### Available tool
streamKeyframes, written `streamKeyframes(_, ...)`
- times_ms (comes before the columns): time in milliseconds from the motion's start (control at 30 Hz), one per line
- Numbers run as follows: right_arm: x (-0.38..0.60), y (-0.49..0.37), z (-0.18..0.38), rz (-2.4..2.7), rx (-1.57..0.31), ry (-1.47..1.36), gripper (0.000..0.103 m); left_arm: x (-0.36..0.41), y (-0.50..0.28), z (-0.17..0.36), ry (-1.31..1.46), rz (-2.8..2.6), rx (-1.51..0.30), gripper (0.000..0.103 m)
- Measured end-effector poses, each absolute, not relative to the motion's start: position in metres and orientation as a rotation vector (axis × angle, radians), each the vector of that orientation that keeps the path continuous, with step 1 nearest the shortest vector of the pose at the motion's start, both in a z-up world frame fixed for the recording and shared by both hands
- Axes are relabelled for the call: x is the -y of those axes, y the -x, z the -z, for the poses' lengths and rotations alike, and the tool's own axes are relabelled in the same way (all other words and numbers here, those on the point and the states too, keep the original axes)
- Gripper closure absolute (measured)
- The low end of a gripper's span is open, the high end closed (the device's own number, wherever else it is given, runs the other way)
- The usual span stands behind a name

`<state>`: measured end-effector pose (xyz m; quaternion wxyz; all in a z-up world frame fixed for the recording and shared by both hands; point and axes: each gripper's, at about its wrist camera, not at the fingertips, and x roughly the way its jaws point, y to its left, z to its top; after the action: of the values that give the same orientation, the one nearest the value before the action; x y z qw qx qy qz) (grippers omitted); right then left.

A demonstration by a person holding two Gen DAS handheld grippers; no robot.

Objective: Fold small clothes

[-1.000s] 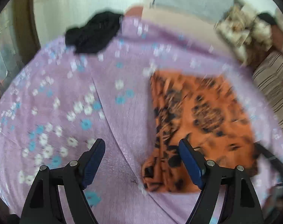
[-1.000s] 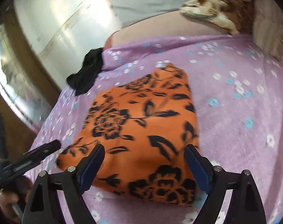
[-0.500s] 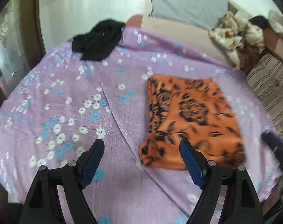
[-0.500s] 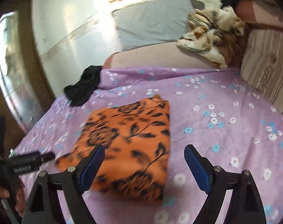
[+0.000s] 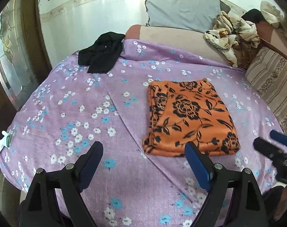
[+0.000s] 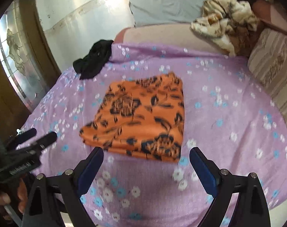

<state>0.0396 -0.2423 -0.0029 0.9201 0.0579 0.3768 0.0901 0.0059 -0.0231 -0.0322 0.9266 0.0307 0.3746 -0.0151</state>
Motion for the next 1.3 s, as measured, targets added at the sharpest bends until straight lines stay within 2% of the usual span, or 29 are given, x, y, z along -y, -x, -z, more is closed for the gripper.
streamKeyframes(167,0.24,-0.053,0.001,-0.188,-0.789,-0.099,0.009,0.03,-0.013,0.025,-0.103,0.034,-0.733,0.015)
streamKeyframes(567,0.224,-0.049,0.049,-0.175,-0.939,-0.103,0.009,0.036,-0.02,0.032,-0.113,0.024,-0.728,0.014)
streamKeyframes(1033,0.223,-0.049,0.02,-0.088,-0.903,-0.006,0.009,0.023,-0.017,0.032,-0.083,0.025,-0.777,0.014)
streamKeyframes(1133,0.222,-0.05,0.02,-0.066,-0.915,-0.002,0.009,0.02,-0.016,0.032,-0.082,0.024,-0.786,0.008)
streamKeyframes(1300,0.22,-0.048,0.013,-0.058,-0.902,-0.004,0.009,0.017,-0.015,0.028,-0.052,0.052,-0.792,0.008)
